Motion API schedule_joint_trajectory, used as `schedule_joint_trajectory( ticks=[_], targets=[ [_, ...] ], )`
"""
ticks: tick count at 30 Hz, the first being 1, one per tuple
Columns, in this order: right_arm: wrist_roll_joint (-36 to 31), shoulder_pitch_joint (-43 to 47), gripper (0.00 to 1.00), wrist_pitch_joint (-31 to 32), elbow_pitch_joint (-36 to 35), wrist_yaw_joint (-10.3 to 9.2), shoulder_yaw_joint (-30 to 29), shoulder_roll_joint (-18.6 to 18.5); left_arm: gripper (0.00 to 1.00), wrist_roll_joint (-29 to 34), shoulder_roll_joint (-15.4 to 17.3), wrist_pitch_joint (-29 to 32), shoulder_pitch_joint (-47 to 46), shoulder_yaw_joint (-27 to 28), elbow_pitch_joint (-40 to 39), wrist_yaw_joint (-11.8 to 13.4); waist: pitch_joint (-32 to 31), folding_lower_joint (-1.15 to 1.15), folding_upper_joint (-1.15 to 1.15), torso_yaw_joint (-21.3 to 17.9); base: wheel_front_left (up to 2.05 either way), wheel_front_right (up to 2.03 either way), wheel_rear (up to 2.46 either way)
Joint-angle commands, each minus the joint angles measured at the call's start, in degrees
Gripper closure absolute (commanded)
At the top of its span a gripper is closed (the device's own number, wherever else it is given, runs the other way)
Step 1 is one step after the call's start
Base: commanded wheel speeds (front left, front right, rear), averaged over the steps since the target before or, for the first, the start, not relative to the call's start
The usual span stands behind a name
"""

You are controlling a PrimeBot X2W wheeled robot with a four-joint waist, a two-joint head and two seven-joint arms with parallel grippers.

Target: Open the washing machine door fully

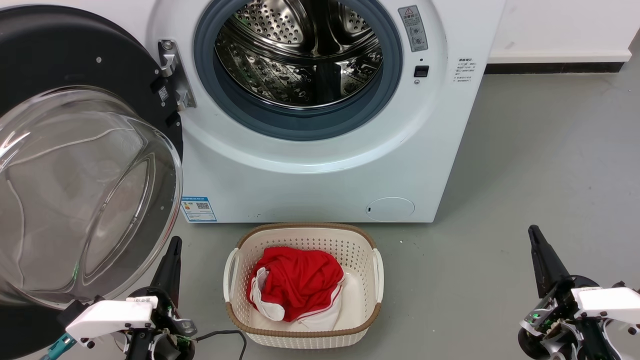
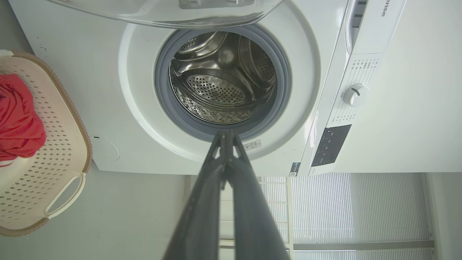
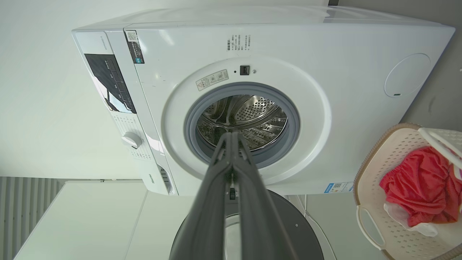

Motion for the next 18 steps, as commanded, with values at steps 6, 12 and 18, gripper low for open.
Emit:
schedule_joint_trajectory(
  ticks=[6,12,18],
  targets=[
    [-0.34,-0.64,1.0,0.3,0.12,0.0,-0.21,0.26,1.0,-0.06,-0.07,0.17,-0.43,0.19,0.02,-0.25,0.0,0.0,0.0,0.0,0.0,0.0,0.0],
    [-0.45,-0.65,1.0,0.44,0.13,0.0,-0.34,0.33,1.0,-0.06,-0.07,0.16,-0.43,0.19,0.02,-0.25,0.0,0.0,0.0,0.0,0.0,0.0,0.0],
    [-0.58,-0.67,1.0,0.46,0.13,0.0,-0.48,0.4,1.0,-0.06,-0.07,0.16,-0.43,0.19,0.02,-0.25,0.0,0.0,0.0,0.0,0.0,0.0,0.0]
  ],
)
